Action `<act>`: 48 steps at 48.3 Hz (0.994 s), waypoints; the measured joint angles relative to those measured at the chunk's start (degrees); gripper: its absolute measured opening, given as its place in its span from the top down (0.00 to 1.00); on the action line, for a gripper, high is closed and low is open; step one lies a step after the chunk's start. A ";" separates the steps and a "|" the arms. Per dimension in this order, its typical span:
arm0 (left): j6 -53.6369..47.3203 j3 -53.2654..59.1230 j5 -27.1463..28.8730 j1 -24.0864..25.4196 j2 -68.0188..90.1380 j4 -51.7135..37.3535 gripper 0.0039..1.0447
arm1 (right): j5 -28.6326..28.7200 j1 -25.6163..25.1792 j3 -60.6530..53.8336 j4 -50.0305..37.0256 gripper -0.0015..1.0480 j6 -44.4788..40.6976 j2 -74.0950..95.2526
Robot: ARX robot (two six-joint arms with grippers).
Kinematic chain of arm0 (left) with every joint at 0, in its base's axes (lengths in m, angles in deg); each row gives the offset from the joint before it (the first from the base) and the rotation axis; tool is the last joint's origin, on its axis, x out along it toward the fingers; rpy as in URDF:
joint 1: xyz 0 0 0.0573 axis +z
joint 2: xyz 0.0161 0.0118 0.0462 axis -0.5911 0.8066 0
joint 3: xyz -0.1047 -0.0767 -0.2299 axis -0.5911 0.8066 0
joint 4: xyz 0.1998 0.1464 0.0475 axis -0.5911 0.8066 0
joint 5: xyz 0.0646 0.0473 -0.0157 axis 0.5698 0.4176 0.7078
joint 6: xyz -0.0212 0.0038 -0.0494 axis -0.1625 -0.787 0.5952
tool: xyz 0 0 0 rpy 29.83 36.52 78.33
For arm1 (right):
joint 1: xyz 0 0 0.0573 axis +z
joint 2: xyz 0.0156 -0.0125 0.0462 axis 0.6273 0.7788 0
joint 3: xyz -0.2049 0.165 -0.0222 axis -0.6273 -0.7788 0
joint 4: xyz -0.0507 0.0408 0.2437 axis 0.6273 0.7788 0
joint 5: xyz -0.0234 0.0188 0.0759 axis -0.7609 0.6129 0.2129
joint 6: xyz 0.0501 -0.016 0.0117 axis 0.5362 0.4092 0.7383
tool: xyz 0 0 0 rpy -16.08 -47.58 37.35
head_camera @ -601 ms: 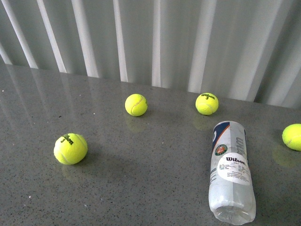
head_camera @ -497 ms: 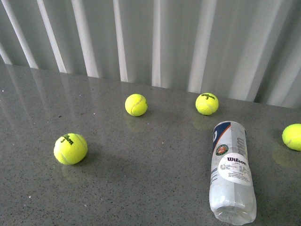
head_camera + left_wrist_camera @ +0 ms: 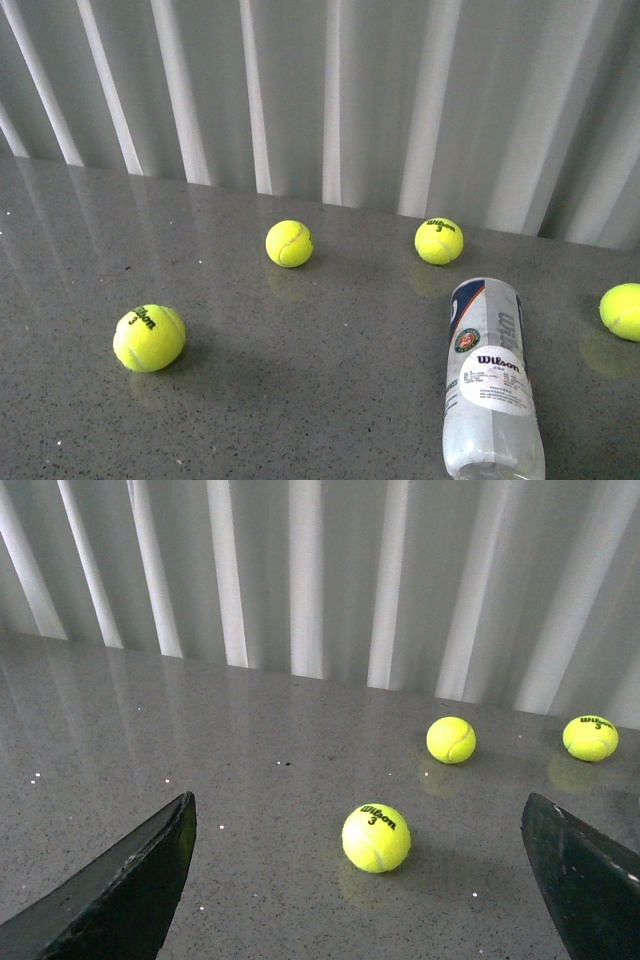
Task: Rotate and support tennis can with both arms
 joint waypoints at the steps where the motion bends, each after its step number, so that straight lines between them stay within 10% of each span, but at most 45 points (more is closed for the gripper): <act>1: 0.00 0.00 0.00 0.00 0.02 0.00 0.06 | 0.02 0.00 0.00 0.00 0.07 0.00 0.00; 23: 0.00 0.00 0.00 0.00 0.00 0.00 0.06 | -2.16 0.22 1.20 2.97 0.07 1.03 1.57; 37: 0.00 0.00 -0.02 0.00 -0.02 0.00 0.06 | 1.22 -7.04 26.91 -9.42 0.07 2.69 44.94; 48: 0.00 0.00 -0.02 0.00 -0.02 0.00 0.06 | 2.34 -2.62 49.99 3.63 0.07 8.61 80.35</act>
